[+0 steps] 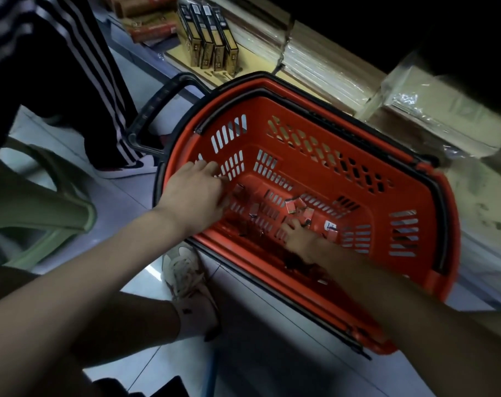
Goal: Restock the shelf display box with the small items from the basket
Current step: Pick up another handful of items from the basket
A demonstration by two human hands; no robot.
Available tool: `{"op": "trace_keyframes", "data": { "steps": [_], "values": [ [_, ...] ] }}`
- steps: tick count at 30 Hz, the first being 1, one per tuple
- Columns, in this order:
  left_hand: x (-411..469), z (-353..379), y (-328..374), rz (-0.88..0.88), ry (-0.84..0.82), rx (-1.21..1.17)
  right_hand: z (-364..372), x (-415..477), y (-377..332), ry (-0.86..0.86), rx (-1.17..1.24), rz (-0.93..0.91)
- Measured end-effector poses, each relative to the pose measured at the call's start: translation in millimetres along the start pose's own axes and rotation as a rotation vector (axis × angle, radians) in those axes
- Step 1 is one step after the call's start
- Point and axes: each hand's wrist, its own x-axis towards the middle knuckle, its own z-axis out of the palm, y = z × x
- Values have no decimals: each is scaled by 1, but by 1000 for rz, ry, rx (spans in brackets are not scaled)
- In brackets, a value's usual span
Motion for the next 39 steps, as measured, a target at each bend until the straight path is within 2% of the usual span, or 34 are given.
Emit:
{"op": "trace_keyframes", "data": {
  "steps": [3,9,18,21,27,30,32,36,39],
  "values": [
    [1,-1,3,-9,2,6,2,-17,15,-38,-85,-59],
    [2,1,4,-30,-6,18,29,-33,15,-6,-6,-59],
    [4,7,17,-20,14,58,45,-49,8,29,98,74],
    [4,4,18,-30,-15,66,45,-56,18,42,237,115],
    [10,-7,25,-75,-89,14,19,-88,48,85,652,329],
    [19,-15,32,-147,-96,-181,-7,-105,67,217,825,400],
    [28,-21,39,-204,-100,-445,-27,-118,80,318,930,403],
    [39,-38,66,-455,-161,-1222,-90,-157,99,555,1049,303],
    [38,-52,87,-597,-367,-1757,-140,-197,98,731,1049,214]
  ]
}}
